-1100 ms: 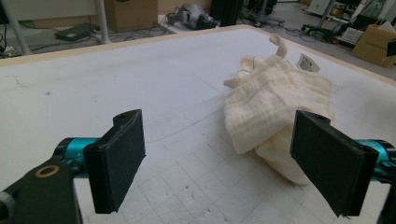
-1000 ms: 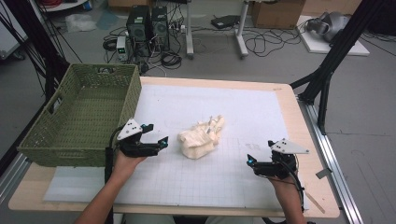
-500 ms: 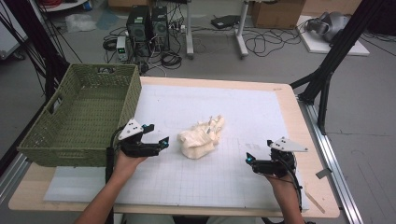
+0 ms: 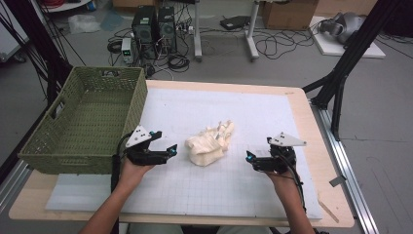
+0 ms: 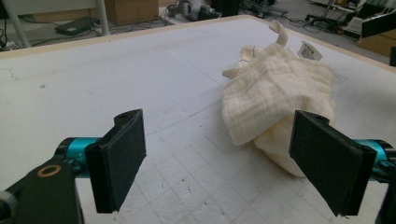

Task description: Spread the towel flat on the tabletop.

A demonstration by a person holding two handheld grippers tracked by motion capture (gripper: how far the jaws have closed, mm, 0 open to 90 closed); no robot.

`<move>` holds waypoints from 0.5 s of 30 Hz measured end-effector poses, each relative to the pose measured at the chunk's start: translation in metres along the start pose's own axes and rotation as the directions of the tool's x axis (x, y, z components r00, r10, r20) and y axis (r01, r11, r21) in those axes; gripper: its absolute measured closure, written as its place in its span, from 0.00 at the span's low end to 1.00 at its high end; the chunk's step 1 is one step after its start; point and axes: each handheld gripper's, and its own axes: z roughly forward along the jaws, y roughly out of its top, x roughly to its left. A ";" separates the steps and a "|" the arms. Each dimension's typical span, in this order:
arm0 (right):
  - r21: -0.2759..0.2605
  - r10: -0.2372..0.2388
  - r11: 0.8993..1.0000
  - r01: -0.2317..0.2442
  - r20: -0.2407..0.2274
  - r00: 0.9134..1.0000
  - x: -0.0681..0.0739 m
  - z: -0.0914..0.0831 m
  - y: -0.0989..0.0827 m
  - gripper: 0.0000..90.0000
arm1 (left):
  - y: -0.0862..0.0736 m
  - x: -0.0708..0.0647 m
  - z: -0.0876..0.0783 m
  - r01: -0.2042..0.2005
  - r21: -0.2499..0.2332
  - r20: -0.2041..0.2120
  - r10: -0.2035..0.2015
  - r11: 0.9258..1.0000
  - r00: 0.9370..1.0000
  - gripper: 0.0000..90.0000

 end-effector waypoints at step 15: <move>0.009 -0.060 0.998 0.063 -0.168 0.984 0.024 0.056 0.048 0.50 | 0.000 0.001 -0.001 0.007 -0.004 0.009 -0.007 1.000 1.000 0.21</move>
